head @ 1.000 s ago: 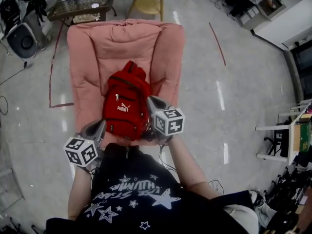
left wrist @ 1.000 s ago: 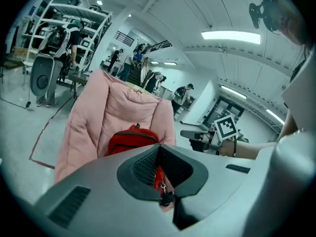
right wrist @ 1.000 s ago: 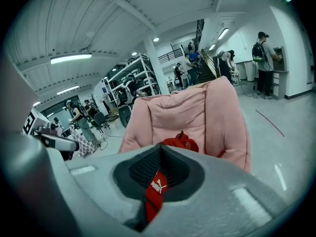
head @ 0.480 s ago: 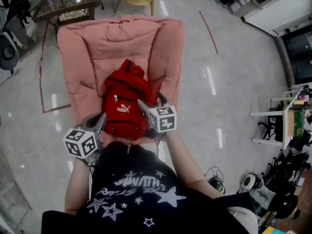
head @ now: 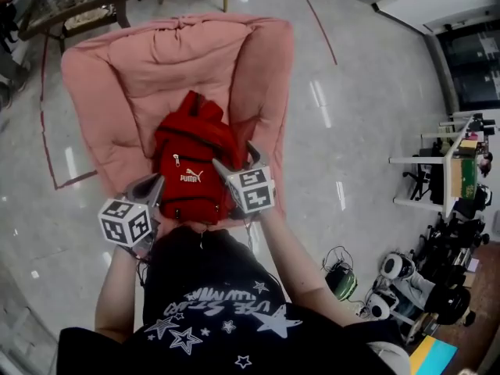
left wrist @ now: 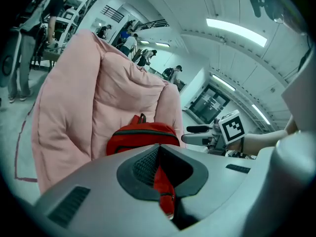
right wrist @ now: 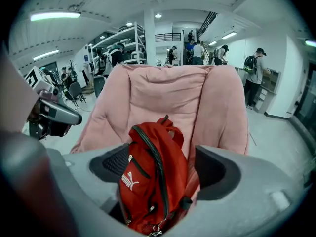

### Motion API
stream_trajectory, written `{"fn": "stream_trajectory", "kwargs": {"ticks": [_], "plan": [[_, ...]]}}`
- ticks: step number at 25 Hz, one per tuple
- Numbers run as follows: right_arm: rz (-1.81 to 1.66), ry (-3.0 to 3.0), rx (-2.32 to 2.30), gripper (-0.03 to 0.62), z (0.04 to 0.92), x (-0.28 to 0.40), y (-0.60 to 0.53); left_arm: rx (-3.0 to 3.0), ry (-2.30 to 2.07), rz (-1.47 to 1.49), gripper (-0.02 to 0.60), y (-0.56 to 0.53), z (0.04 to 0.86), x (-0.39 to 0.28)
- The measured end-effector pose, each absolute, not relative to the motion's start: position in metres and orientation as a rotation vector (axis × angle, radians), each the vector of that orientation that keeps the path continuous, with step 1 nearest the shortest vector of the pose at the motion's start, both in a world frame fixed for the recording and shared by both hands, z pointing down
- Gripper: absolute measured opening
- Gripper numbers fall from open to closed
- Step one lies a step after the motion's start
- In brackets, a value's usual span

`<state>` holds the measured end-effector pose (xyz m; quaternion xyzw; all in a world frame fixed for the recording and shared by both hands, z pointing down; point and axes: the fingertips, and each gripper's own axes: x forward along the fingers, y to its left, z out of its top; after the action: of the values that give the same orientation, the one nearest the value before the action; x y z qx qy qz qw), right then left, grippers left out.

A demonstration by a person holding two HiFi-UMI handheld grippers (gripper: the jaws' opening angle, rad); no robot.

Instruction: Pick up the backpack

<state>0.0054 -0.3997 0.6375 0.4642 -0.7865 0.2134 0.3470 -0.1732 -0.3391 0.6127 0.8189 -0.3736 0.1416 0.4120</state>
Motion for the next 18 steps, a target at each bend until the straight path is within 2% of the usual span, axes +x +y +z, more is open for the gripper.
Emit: {"fn": "stream_trajectory", "kwargs": {"ticks": [13, 16, 18], "plan": [[0.443, -1.969, 1.123, 0.416, 0.692, -0.017, -0.435, 2.109, -0.950, 0.592, 0.012, -0.399, 0.709, -0.181], [0.452, -1.973, 1.101, 0.414, 0.701, -0.024, -0.438, 2.136, -0.934, 0.654, 0.124, -0.409, 0.728, -0.182], [0.474, -1.984, 1.108, 0.414, 0.706, -0.027, -0.440, 2.175, -0.936, 0.699, 0.164, -0.417, 0.739, -0.184]]}}
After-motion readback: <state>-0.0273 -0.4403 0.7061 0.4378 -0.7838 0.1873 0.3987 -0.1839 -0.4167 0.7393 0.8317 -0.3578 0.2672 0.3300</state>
